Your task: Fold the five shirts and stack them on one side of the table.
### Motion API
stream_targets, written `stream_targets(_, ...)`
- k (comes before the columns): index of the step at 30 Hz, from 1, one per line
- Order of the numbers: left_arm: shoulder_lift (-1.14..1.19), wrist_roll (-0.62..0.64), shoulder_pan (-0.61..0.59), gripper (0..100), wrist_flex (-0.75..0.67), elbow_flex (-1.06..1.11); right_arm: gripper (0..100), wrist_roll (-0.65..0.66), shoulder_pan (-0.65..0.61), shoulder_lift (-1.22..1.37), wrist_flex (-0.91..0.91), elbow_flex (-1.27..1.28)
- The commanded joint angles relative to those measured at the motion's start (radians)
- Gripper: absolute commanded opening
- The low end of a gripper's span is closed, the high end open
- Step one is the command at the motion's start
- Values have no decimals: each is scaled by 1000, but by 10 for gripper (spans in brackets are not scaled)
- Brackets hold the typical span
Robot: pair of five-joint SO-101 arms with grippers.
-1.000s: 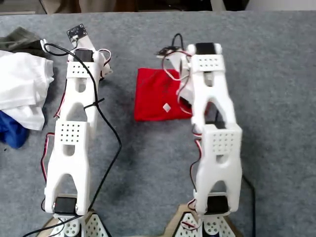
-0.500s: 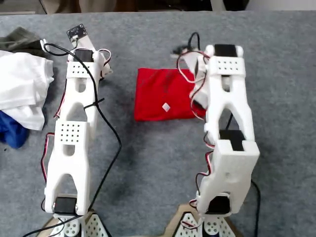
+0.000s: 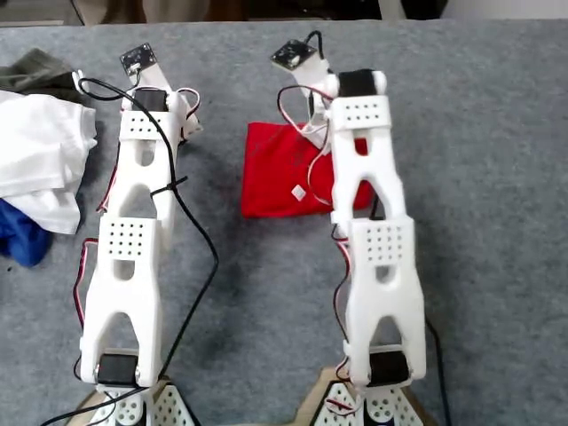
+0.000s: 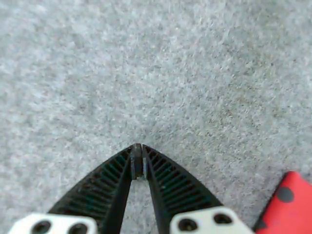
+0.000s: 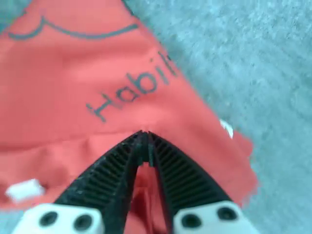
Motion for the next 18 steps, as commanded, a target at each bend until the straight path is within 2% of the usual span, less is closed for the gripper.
stream_targets(1,-13,3,-5,19,-18,-55,5,-9,-7,93,114,-226)
stream_targets(4,-13,3,-3,19,-18,-55,5,-9,-2,147,187,-306)
stream_targets(8,-13,3,-3,19,-18,-55,5,-11,27,148,187,-246)
stream_targets(18,-13,3,-3,19,-18,-55,5,-6,36,-137,184,202)
